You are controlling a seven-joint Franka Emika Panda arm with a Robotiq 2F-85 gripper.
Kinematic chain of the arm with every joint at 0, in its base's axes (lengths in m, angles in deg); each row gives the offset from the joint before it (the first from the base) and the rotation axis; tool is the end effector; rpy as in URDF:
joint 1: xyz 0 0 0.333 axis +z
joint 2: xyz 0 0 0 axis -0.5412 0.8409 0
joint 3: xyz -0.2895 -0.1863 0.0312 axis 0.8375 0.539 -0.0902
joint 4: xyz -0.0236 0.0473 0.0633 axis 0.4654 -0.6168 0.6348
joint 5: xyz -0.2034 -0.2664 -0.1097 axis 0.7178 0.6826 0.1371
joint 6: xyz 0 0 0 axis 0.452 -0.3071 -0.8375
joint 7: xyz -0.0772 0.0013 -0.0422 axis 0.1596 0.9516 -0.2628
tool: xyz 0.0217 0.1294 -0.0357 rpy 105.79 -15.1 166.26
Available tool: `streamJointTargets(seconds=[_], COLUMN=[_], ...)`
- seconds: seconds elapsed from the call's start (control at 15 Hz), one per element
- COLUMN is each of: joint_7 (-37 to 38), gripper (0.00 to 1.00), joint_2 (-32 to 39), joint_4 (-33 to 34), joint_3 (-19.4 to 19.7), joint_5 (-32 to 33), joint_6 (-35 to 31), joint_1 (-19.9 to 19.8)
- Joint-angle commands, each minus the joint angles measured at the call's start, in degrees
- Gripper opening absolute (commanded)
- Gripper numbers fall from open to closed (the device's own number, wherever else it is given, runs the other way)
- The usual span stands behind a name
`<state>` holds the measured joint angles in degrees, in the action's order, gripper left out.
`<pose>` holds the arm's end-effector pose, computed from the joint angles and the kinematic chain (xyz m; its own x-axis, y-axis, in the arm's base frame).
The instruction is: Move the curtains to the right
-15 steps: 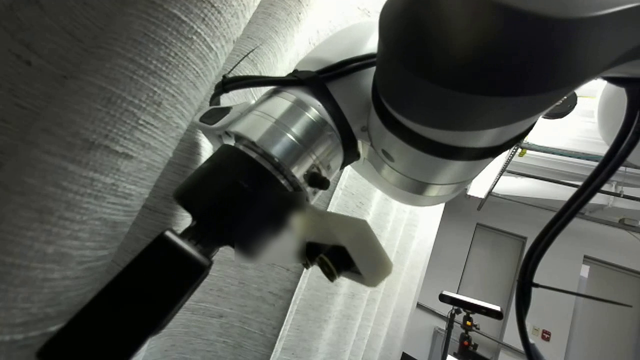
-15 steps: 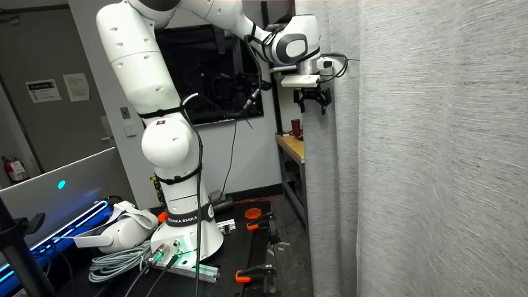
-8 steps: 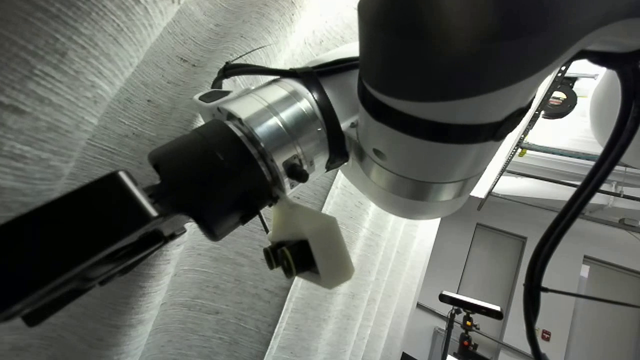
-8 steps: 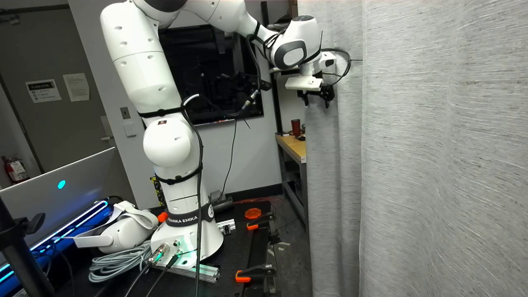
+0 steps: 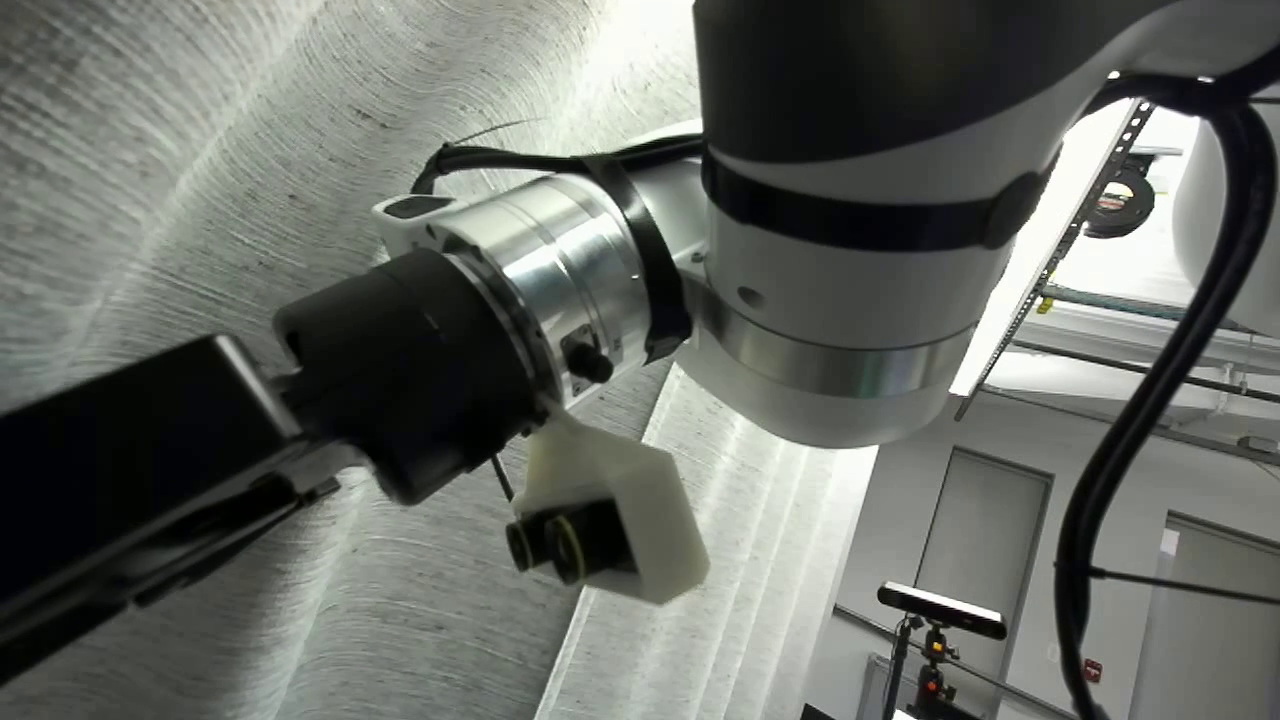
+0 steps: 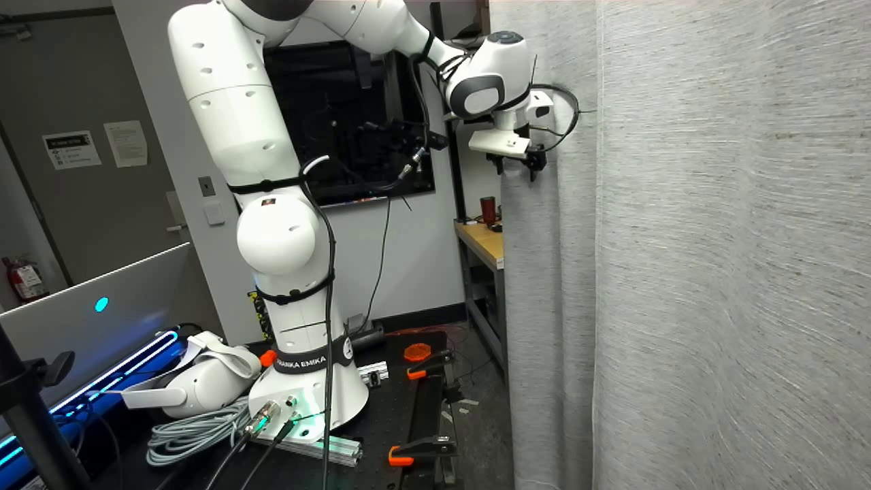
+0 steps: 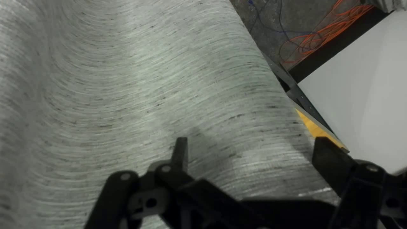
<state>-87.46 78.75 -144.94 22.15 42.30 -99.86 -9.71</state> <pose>0.3832 0.3418 0.4785 0.5527 0.6611 0.5074 0.8279 -0.5052 -0.2436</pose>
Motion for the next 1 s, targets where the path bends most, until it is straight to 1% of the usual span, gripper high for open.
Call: streamJointTargets(seconds=[0.0, 0.2, 0.4, 0.53, 0.67, 0.87, 0.93], joint_7=[-5.60, -8.86, -12.45, -16.99, -23.43, -32.08, -34.87], gripper=[1.00, 1.00, 1.00, 1.00, 1.00, 1.00, 1.00], joint_2=[0.34, 0.43, 0.53, 0.72, 0.97, 1.10, 1.16], joint_4=[1.02, 1.00, 0.75, 1.15, 1.95, 3.11, 3.24], joint_3=[0.52, 0.22, -0.43, -0.96, -1.64, -2.67, -2.24], joint_5=[-5.33, -10.49, -18.93, -26.48, -34.67, -44.15, -46.68], joint_6=[4.23, 4.34, -1.50, -6.15, -10.72, -13.66, -14.16], joint_1=[0.32, 0.18, 0.35, 0.57, 0.72, 0.36, 0.90])
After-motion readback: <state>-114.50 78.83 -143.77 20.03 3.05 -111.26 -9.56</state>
